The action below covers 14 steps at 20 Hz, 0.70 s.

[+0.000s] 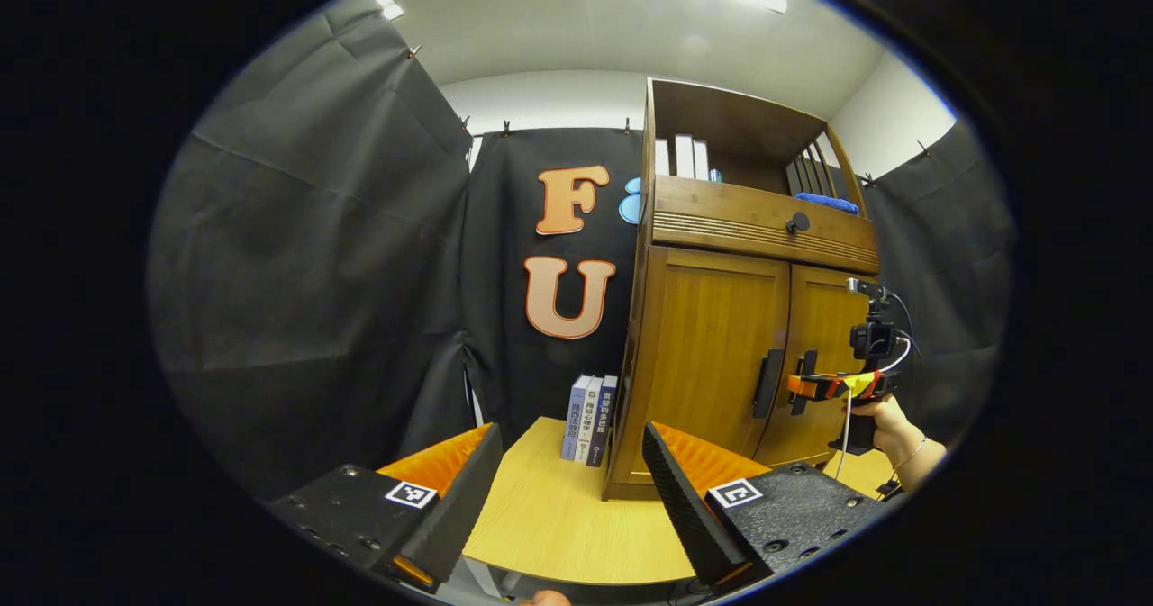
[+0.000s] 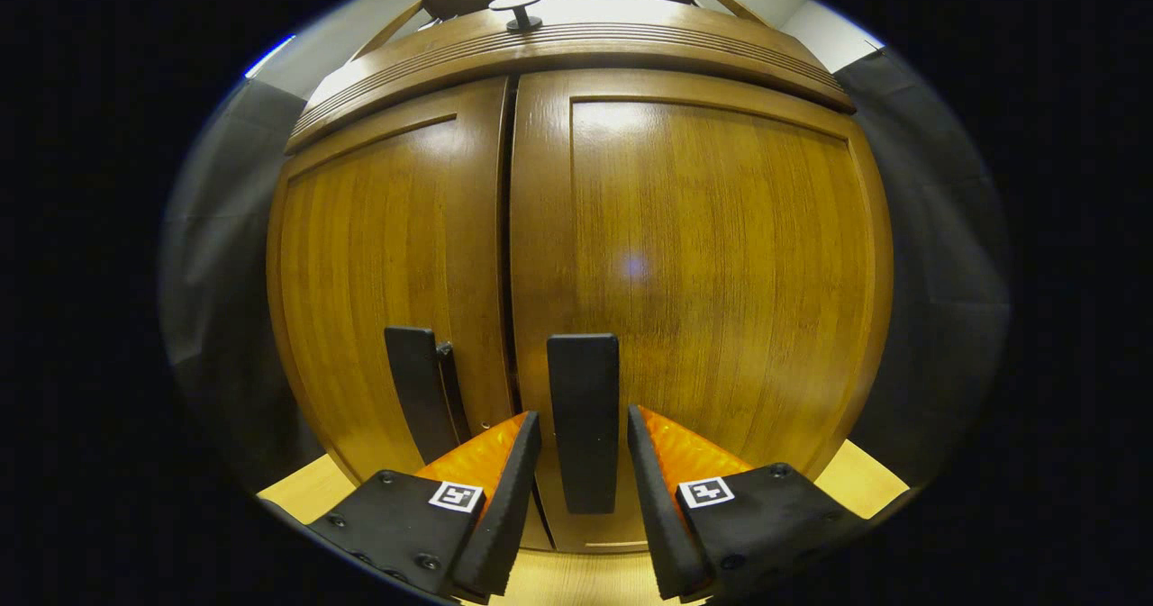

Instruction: Open the right door of the double-door shoe cabinet with the right hand, and open the left door with the left hand.

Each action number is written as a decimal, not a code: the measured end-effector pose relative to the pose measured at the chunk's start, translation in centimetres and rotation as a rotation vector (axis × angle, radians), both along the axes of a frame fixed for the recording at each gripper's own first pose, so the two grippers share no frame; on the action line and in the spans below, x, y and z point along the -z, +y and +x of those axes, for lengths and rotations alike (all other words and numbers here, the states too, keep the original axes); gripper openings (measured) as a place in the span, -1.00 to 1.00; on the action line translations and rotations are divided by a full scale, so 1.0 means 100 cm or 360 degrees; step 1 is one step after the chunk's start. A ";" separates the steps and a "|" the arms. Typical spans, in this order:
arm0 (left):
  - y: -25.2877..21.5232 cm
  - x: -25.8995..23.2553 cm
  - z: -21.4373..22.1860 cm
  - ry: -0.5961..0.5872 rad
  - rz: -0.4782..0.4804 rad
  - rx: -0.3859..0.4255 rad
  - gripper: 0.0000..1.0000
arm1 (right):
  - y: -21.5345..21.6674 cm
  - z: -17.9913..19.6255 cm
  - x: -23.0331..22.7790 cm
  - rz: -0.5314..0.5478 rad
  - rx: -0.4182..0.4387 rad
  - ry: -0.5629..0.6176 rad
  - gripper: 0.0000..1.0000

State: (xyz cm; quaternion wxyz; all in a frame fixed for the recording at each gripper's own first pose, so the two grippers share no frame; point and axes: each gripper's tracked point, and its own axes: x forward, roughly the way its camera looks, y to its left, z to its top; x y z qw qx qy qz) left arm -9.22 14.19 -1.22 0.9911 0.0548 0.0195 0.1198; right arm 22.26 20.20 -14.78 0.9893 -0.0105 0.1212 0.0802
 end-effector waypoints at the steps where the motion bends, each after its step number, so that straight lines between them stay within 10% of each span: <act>1: 0.001 -0.001 -0.002 -0.0009 0.0009 -0.0009 0.89 | 0.000 -0.003 0.000 0.0014 0.0002 0.0007 0.02; 2: 0.003 -0.003 -0.003 -0.0018 0.0018 -0.0017 0.89 | 0.001 0.000 0.003 0.0023 -0.0003 0.0015 -0.26; 4: 0.003 -0.006 -0.006 -0.0032 0.0033 -0.0027 0.89 | 0.001 -0.002 0.004 0.0039 -0.0002 0.0029 -0.05; 9: 0.002 0.000 -0.008 -0.0015 0.0005 -0.0018 0.89 | 0.001 -0.004 0.004 0.0052 -0.0017 0.0040 -0.33; 10: 0.003 0.002 -0.007 -0.0006 -0.0002 -0.0021 0.89 | 0.001 -0.005 0.005 0.0058 -0.0018 0.0052 -0.09; 14: 0.005 0.002 -0.010 0.0000 -0.0005 -0.0038 0.89 | -0.003 -0.020 0.003 0.0061 -0.0082 0.0069 -0.43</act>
